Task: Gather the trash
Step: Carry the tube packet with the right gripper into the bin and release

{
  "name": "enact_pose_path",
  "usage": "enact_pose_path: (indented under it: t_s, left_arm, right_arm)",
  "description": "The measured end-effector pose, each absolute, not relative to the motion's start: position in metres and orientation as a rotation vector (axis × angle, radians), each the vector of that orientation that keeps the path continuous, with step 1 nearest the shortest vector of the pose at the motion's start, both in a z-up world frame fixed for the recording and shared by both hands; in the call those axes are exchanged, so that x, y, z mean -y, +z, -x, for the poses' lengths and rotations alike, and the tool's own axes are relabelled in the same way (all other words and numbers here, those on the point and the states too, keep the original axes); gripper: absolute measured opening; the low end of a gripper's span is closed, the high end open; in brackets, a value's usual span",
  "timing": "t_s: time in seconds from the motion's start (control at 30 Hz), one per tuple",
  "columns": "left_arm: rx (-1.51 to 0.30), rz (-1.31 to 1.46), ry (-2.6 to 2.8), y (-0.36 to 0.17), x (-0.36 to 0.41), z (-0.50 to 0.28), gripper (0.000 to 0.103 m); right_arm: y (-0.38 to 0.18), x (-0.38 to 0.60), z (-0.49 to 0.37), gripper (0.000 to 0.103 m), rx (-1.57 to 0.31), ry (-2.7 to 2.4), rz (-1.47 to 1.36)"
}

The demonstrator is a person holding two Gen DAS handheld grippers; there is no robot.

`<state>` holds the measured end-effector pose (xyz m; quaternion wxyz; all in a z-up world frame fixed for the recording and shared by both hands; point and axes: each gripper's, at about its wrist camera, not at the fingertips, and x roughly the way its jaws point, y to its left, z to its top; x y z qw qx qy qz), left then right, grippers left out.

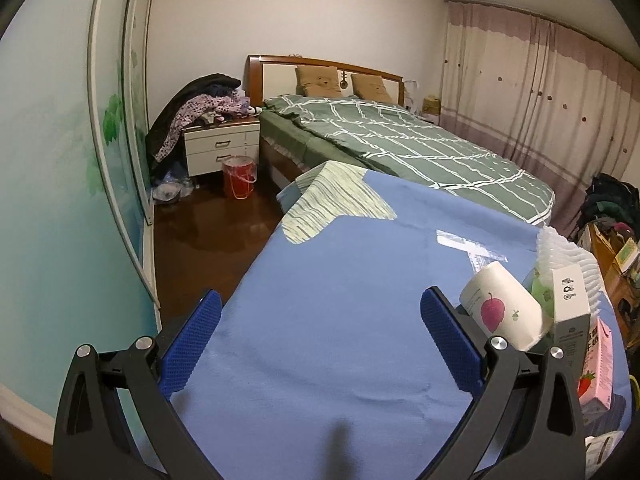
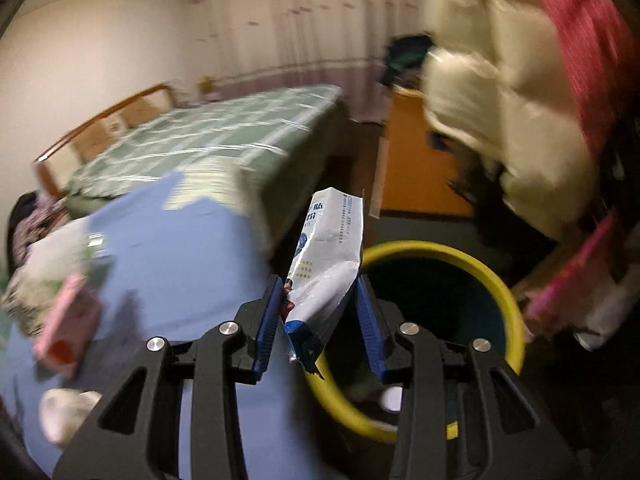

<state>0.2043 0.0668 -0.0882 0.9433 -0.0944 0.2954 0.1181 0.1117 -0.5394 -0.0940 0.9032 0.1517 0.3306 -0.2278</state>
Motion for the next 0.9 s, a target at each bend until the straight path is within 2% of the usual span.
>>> enact_pose_path:
  t_s: [0.17,0.23,0.63,0.9]
  left_arm:
    - [-0.612,0.179,0.238,-0.092,-0.065,-0.206,0.098]
    - [-0.612,0.175,0.236,-0.092,-0.065,-0.206,0.098]
    - [-0.589,0.125,0.224,-0.091,-0.053,-0.198,0.098]
    - [-0.590,0.014,0.040,-0.078,0.002,-0.180,0.098]
  right_arm:
    - [-0.114,0.566,-0.112,0.039,-0.724,-0.559,-0.354]
    - [-0.116,0.569,-0.113,0.057,-0.722,-0.576,-0.355]
    - [-0.105,0.498,-0.159,0.062,-0.602,-0.482,-0.277]
    - [-0.099,0.499,-0.157,0.063,-0.567,-0.495,-0.278]
